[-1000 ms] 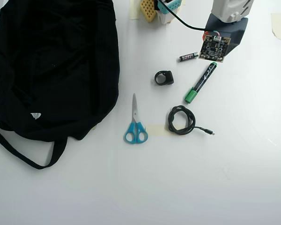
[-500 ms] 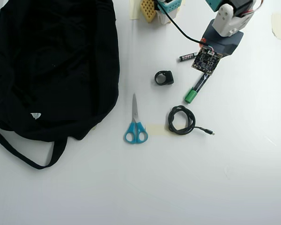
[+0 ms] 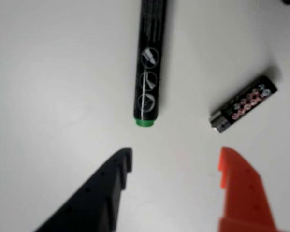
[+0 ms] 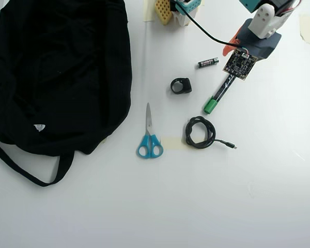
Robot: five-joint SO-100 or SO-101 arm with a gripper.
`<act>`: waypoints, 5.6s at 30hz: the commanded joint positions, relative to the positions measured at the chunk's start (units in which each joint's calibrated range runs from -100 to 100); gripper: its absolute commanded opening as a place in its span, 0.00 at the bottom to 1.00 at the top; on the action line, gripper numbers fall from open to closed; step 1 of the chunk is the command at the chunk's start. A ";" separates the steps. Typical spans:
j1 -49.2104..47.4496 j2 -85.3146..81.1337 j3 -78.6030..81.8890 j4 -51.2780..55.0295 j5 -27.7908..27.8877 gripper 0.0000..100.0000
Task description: Put the green marker into the black bag
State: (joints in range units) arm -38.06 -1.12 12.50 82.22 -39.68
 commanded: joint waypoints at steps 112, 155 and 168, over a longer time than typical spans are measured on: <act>3.95 13.73 12.39 -27.53 3.08 0.10; 2.91 12.41 1.43 -14.70 5.39 0.02; 3.36 3.36 2.23 -11.77 12.31 0.02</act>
State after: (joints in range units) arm -34.83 7.60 16.35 68.40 -29.72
